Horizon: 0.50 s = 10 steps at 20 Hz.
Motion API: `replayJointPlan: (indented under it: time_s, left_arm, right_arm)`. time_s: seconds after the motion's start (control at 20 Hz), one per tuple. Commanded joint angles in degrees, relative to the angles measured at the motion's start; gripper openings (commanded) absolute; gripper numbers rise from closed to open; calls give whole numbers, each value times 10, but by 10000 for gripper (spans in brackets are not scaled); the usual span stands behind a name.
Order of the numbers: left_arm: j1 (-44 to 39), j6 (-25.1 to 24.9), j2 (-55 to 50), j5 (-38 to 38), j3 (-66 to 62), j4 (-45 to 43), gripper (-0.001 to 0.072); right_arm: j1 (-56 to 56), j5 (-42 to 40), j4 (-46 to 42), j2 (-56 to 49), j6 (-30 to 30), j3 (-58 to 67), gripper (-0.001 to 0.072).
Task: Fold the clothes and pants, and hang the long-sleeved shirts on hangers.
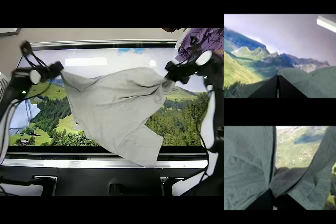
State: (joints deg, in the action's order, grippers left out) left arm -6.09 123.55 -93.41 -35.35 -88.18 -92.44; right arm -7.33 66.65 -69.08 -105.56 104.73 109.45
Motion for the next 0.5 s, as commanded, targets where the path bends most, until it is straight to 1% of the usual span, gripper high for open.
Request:
replayJointPlan:
  time_s: [0.0,0.05,0.1,0.2,0.25,0.35,0.4,0.45]
  left_arm:
    - [4,6,-65,-27,-1,96,210]
    - [10,-14,-63,-57,-4,114,453]
    - [19,-38,-56,-101,-10,131,638]
    - [43,-62,-26,-194,-17,133,652]
    - [56,-61,-6,-241,-17,125,652]
    - [73,-62,44,-339,-1,82,652]
    - [74,-69,72,-368,24,73,651]
    - [71,-73,105,-378,65,79,651]
  right_arm:
    - [0,-17,47,-72,12,0,31]
    - [0,-17,47,-72,12,1,31]
    - [0,-15,45,-70,12,1,31]
    - [0,-2,36,-60,2,1,31]
    - [0,5,32,-53,-8,1,31]
    - [0,23,12,-36,-19,1,31]
    - [0,32,-3,-26,-24,1,31]
    - [0,41,-17,-17,-30,1,31]
